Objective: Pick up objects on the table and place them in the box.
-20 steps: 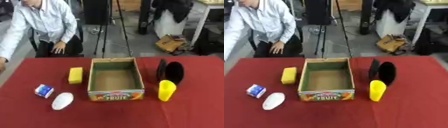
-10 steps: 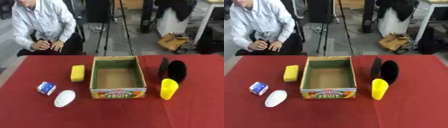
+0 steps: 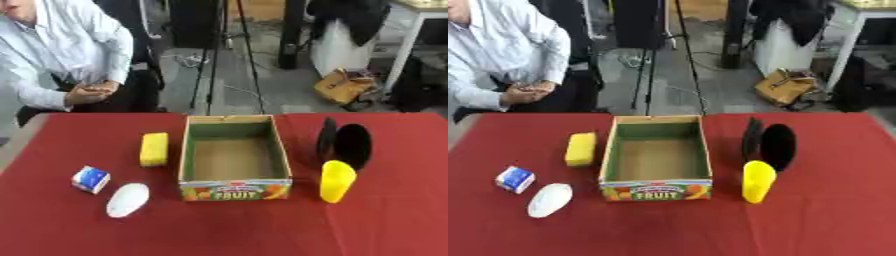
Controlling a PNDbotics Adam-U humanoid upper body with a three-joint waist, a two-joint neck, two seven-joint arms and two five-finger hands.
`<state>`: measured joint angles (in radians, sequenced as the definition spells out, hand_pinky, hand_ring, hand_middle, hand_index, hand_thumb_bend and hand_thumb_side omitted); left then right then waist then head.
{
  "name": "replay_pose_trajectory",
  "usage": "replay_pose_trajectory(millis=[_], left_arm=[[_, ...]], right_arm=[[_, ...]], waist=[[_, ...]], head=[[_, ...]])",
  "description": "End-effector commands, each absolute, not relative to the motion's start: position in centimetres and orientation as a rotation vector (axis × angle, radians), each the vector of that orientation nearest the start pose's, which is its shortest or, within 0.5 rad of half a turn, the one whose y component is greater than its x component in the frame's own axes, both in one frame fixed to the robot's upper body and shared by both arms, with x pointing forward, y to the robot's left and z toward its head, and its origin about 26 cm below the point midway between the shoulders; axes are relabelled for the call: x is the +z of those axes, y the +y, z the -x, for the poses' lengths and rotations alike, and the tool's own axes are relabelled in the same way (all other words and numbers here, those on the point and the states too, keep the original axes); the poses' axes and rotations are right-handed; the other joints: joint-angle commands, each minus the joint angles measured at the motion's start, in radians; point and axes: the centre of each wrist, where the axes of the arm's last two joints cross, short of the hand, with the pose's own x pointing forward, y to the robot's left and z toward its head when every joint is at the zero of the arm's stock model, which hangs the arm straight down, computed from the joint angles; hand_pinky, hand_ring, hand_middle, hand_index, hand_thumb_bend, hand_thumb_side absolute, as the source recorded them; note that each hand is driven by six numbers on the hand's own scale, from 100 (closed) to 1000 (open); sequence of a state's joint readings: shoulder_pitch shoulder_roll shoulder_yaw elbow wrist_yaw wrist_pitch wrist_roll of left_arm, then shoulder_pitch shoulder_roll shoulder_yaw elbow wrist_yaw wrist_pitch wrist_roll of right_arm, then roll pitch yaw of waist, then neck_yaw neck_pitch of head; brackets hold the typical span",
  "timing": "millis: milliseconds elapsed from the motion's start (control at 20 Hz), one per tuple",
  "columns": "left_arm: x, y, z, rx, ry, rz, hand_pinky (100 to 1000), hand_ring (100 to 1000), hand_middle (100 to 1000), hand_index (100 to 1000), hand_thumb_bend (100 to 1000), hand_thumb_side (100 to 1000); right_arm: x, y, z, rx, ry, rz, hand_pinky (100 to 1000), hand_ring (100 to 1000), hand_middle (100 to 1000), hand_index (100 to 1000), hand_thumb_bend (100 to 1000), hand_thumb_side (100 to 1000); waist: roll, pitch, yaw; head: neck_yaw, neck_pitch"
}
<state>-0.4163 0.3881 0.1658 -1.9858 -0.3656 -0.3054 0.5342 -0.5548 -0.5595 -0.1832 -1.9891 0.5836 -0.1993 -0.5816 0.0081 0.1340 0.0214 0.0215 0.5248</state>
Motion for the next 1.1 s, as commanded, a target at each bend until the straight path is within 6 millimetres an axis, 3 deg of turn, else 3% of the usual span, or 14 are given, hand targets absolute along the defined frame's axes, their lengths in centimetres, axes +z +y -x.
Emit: replay_pose_trajectory(millis=[50, 200, 300, 350, 500, 550, 900, 1100], left_arm=[[26.0, 30.1, -30.2, -0.056, 3.146, 1.037, 870, 937, 935, 951, 100, 985], [25.9, 30.0, -30.2, -0.026, 3.16, 1.041, 870, 936, 937, 946, 100, 974], [25.9, 29.9, -30.2, -0.004, 3.17, 1.041, 871, 936, 935, 940, 100, 971], [25.9, 29.9, -30.2, 0.007, 3.175, 1.042, 871, 937, 936, 937, 100, 967], [25.9, 29.9, -30.2, 0.027, 3.187, 1.041, 870, 936, 935, 937, 100, 960], [25.9, 29.9, -30.2, 0.031, 3.19, 1.04, 870, 936, 934, 936, 100, 958], [25.8, 29.7, -30.2, 0.074, 3.216, 1.033, 869, 934, 924, 926, 100, 941], [25.9, 29.6, -30.3, 0.098, 3.229, 1.019, 868, 931, 911, 921, 100, 939]], right_arm=[[33.4, -30.7, -29.3, -0.261, 2.709, -1.539, 860, 873, 807, 844, 100, 1000], [34.6, -29.8, -29.2, -0.661, 2.64, -1.783, 876, 891, 849, 867, 100, 1000], [35.3, -29.1, -29.2, -0.837, 2.607, -1.859, 896, 914, 864, 899, 100, 1000], [35.4, -28.8, -29.3, -0.926, 2.597, -1.88, 915, 983, 936, 968, 138, 1000], [36.0, -28.1, -30.3, -1.243, 2.559, -1.938, 917, 977, 900, 958, 100, 1000], [36.2, -28.0, -30.5, -1.317, 2.536, -1.955, 893, 938, 874, 921, 100, 1000], [36.5, -27.0, -34.0, -1.761, 2.372, -1.939, 833, 879, 850, 904, 100, 1000], [34.9, -26.8, -37.3, -2.037, 2.377, -1.819, 841, 881, 858, 951, 189, 1000]], waist=[[-0.003, -0.01, 0.002], [-0.007, -0.013, 0.003], [-0.008, -0.015, 0.004], [-0.009, -0.015, 0.006], [-0.011, -0.018, 0.009], [-0.011, -0.019, 0.01], [-0.014, -0.025, 0.016], [-0.017, -0.028, 0.02]], head=[[-0.009, -0.002], [-0.016, 0.0], [-0.02, -0.002], [-0.023, -0.004], [-0.033, -0.007], [-0.035, -0.008], [-0.063, -0.021], [-0.082, -0.023]])
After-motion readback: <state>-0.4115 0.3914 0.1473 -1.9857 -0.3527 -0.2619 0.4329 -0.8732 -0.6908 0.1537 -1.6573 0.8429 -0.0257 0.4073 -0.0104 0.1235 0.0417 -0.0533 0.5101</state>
